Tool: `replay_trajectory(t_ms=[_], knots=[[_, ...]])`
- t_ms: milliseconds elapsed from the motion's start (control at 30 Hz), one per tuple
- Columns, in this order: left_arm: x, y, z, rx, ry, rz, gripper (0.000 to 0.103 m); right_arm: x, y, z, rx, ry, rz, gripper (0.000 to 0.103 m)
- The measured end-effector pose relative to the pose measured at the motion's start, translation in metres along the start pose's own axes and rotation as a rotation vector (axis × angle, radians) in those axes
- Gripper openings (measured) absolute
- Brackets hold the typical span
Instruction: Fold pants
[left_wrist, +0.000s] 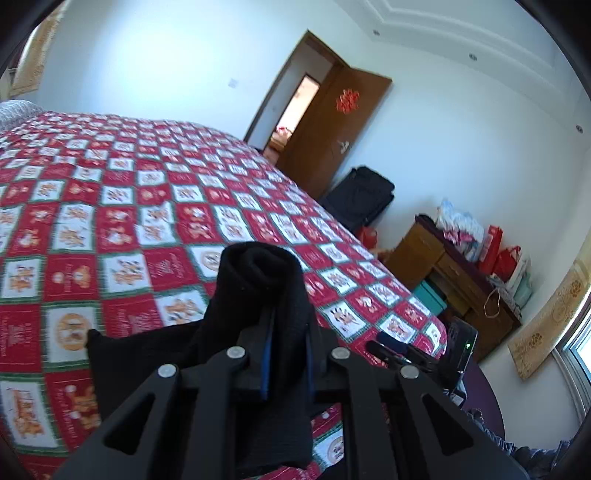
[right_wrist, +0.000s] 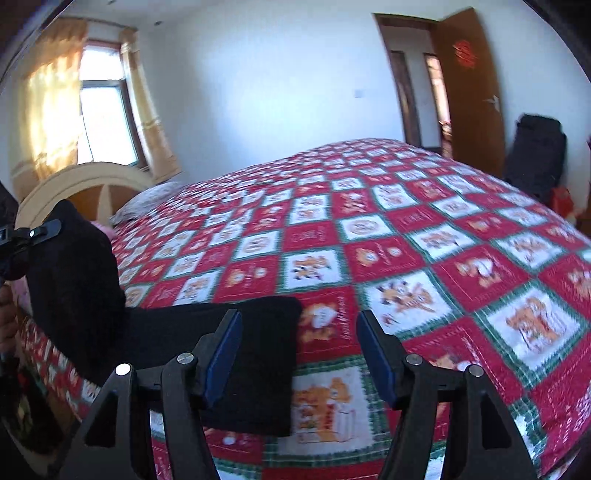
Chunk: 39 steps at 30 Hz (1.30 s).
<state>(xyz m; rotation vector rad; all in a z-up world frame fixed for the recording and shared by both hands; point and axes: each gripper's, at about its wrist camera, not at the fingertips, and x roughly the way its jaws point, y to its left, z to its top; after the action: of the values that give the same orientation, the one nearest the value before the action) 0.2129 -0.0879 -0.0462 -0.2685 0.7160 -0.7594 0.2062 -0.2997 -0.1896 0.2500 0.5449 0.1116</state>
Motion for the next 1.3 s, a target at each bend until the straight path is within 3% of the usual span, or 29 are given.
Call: replay_trajectory(t_ms=[167,367,500,600,633,733,800,867,933,1033,1133,1300], knots=[[0.042,-0.020,-0.005,0.025,0.088,0.007,0.014,0.007,-0.005,-0.005,0.012,0.012,-0.001,0.065],[0.098,-0.030,-0.025,0.070,0.196,0.095,0.014,0.006,-0.010,-0.007,0.026,-0.002,-0.018,0.065],[0.121,-0.031,-0.039,0.068,0.227,0.128,0.015,0.010,-0.011,-0.008,0.035,0.009,-0.013,0.065],[0.127,-0.041,-0.043,0.081,0.211,0.140,0.018,0.010,-0.010,-0.009,0.023,0.008,-0.012,0.065],[0.124,-0.045,-0.044,0.088,0.206,0.135,0.023,0.011,-0.010,-0.010,0.021,0.010,-0.013,0.065],[0.118,-0.055,-0.042,0.124,0.183,0.102,0.026,0.013,-0.011,-0.010,0.017,0.012,-0.023,0.065],[0.108,-0.064,-0.042,0.151,0.152,0.085,0.039,0.013,-0.013,-0.010,0.023,0.010,-0.025,0.065],[0.095,-0.068,-0.043,0.173,0.112,0.081,0.064,0.013,-0.014,-0.010,0.030,0.012,-0.024,0.065],[0.079,-0.067,-0.045,0.184,0.065,0.094,0.068,0.013,-0.015,-0.010,0.034,0.011,-0.021,0.065],[0.064,-0.052,-0.051,0.174,0.032,0.141,0.068,0.007,-0.012,-0.009,0.038,-0.008,0.021,0.065],[0.052,-0.023,-0.061,0.112,0.008,0.205,0.075,0.004,-0.005,-0.009,0.042,-0.010,0.097,0.065],[0.040,0.032,-0.083,0.001,0.003,0.335,0.081,0.014,0.035,-0.014,-0.035,0.063,0.207,0.065]])
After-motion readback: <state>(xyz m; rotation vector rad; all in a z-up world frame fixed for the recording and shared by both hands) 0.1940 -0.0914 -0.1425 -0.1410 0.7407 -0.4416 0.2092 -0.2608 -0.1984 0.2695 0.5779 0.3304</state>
